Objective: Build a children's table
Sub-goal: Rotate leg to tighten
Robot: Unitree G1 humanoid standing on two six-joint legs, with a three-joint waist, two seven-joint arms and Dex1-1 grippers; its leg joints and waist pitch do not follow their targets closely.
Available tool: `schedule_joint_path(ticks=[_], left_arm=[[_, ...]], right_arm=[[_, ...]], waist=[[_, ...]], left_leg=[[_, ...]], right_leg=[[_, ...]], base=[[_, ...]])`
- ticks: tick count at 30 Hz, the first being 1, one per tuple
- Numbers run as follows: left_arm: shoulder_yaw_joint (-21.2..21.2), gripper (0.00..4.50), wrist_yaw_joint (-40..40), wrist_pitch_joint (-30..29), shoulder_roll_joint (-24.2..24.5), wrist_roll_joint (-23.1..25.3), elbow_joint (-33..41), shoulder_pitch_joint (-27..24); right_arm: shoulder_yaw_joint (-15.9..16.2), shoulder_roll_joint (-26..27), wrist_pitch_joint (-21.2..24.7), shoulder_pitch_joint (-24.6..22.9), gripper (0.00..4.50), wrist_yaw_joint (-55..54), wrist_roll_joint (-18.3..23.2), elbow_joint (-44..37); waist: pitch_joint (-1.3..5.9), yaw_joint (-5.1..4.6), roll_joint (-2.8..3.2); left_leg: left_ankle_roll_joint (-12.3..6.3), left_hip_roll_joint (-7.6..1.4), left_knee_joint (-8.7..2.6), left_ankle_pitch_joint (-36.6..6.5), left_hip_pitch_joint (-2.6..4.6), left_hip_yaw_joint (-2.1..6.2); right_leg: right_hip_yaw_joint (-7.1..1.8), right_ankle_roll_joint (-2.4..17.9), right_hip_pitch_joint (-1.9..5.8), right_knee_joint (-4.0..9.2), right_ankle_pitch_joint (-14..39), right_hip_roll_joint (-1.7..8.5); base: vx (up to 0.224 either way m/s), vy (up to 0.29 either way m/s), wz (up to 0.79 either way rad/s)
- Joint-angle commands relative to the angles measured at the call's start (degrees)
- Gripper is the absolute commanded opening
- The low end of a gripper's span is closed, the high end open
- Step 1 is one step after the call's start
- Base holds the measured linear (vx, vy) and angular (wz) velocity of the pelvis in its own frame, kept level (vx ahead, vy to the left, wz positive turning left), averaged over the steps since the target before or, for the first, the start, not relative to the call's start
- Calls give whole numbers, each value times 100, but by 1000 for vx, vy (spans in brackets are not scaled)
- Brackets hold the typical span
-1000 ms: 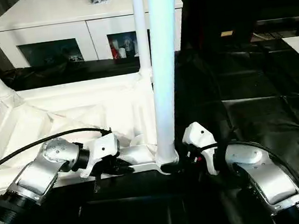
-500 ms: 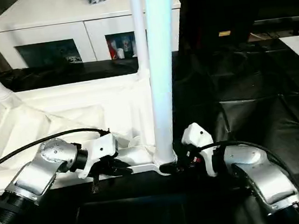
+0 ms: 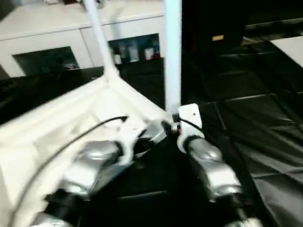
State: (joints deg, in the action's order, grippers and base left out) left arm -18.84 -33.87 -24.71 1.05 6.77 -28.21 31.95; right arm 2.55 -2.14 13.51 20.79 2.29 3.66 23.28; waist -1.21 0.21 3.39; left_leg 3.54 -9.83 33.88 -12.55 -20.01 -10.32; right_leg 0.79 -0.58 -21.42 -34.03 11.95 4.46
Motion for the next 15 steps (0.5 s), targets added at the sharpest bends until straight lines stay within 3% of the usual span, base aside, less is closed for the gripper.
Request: schedule_joint_path(ticks=[1, 4, 7, 10, 13, 15], left_arm=[[-305, 0, 66, 71, -184, 65, -396, -151], [-340, 0, -125, 146, 72, 127, -329, -135], [-331, 0, -236, 158, 238, 143, -278, -140], [-382, 0, -459, 200, 451, 188, -185, -174], [-421, 0, -851, 271, 762, 179, 9, -257], [-448, 0, -995, 338, 855, 175, 47, -274]], right_arm=[[289, 238, -51, 82, 270, 3, -105, 228], [209, 99, -335, 8, 305, 507, 100, -88], [117, -97, -473, -3, 343, 444, -23, -219], [26, -378, -479, -54, 375, 603, -2, -443], [116, -912, -178, -203, 394, 1435, 143, -843], [159, -1068, -121, -269, 405, 1735, 203, -962]], waist=[[146, -2, -102], [148, 14, -101], [182, 22, -82], [181, 34, -88], [196, 55, -46], [198, 54, -59]], left_leg=[[-95, -234, -496, -1551, -17, 118], [-147, -240, -513, -1517, -46, 130], [-208, -247, -495, -1234, -71, 129], [-274, -247, -480, -1143, -80, 114], [-364, -266, -466, -967, -85, 121], [-431, -265, -446, -810, -91, 114]], right_leg=[[-161, 958, 72, 540, 1835, 302], [-154, 900, 95, 531, 1782, 306], [-148, 982, 110, 486, 1344, 299], [-143, 1071, 121, 476, 1192, 295], [-138, 1147, 152, 440, 862, 299], [-130, 1303, 161, 408, 437, 291]], base=[[0, 0, 0], [0, 0, 0], [0, 0, 0], [0, 0, 0], [0, 0, 0], [0, 0, 0]])
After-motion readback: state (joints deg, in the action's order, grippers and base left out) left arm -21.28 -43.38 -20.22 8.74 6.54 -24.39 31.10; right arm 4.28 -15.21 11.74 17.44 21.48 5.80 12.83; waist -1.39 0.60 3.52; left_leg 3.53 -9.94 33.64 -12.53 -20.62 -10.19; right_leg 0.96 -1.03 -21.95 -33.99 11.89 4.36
